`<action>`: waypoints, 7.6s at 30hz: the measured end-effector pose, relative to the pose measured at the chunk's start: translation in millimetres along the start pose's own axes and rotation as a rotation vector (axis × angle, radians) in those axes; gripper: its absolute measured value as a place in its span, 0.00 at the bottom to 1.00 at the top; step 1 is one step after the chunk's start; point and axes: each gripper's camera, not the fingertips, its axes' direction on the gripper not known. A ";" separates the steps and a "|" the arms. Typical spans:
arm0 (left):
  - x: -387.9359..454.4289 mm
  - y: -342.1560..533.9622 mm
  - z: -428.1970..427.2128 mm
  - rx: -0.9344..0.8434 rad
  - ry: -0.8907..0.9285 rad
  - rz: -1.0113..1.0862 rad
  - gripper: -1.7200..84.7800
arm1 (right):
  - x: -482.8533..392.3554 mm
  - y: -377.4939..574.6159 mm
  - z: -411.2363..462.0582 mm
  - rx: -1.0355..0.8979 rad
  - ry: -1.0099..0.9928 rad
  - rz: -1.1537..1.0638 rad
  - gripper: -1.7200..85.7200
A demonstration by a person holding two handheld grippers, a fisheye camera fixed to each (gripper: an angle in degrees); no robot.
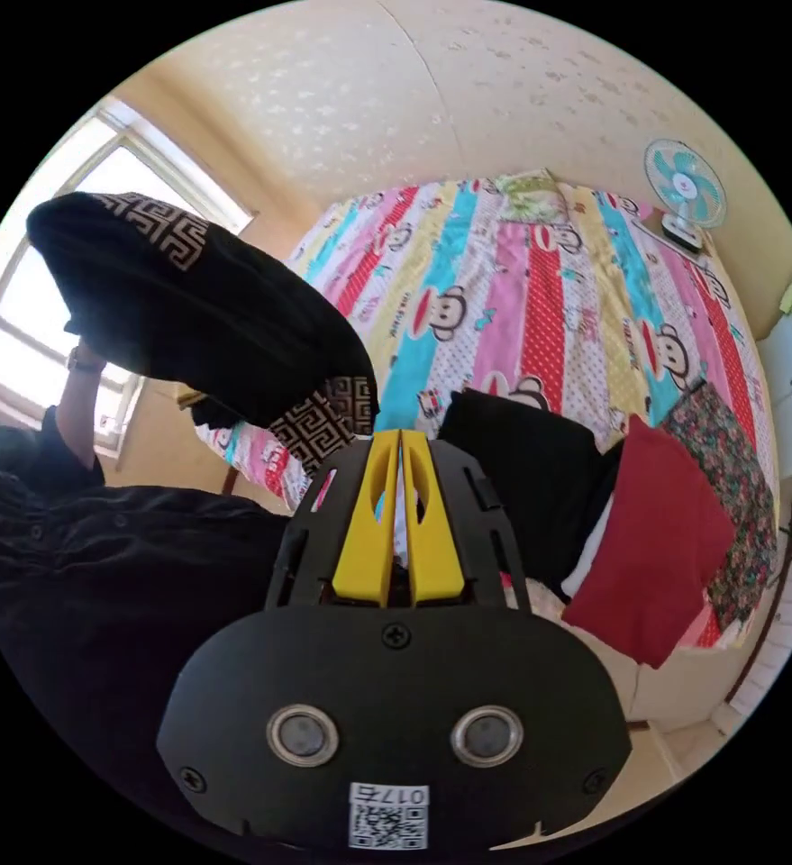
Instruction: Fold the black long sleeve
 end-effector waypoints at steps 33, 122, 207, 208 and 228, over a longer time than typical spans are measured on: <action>372.7 3.8 67.8 0.203 -0.950 0.224 0.01 | 2.4 -35.3 -107.1 0.588 -0.857 -0.546 0.05; 298.7 95.4 -356.8 -0.081 -1.433 -1.285 0.07 | 93.8 -112.5 144.2 -0.725 0.069 0.449 0.06; 554.6 133.9 -413.7 1.405 -1.649 -0.650 0.02 | 39.1 -64.3 365.4 -0.342 -0.586 0.354 0.10; 555.2 126.4 -404.4 1.365 -1.677 -0.644 0.01 | 46.5 -55.8 357.7 -0.317 -0.593 0.387 0.09; 35.6 44.0 -222.5 -0.250 -1.627 -0.744 0.14 | 92.9 -18.1 280.9 -0.346 -0.567 0.490 0.10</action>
